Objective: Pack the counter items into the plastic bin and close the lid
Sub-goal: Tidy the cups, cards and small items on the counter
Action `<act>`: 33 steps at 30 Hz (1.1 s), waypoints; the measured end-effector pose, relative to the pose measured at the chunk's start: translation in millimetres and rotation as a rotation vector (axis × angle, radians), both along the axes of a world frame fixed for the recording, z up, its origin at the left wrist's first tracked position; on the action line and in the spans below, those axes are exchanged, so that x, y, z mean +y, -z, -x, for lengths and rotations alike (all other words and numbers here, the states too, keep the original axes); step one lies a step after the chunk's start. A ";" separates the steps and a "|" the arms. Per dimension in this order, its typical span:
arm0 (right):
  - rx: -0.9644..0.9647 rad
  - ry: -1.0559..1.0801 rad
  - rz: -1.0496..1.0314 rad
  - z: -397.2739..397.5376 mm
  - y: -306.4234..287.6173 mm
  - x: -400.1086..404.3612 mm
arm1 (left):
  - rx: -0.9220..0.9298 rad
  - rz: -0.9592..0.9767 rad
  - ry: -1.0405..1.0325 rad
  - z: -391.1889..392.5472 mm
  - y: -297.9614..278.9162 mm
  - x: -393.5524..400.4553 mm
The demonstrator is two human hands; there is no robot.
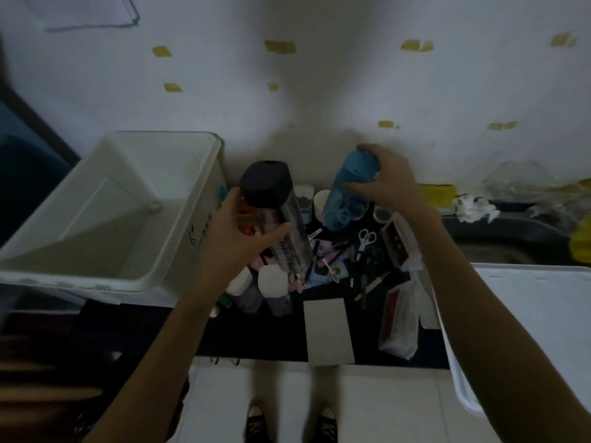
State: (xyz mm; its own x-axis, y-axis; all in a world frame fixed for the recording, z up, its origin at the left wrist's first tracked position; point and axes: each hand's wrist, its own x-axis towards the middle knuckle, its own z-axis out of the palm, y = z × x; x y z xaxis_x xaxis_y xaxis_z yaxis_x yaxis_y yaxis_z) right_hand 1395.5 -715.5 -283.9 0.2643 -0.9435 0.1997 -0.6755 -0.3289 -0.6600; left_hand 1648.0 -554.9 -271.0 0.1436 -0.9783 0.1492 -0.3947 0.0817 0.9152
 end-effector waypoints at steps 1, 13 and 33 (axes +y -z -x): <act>-0.002 -0.027 -0.003 -2.0 -12.3 12.1 | 0.006 0.007 0.021 -4.9 -5.7 7.5; -0.022 -0.376 -0.143 -50.8 -46.7 142.7 | 0.000 -0.171 -0.027 -72.9 24.1 119.1; -0.080 -0.061 -0.211 -118.5 143.6 239.3 | -0.005 -0.282 -0.083 -89.0 202.1 130.3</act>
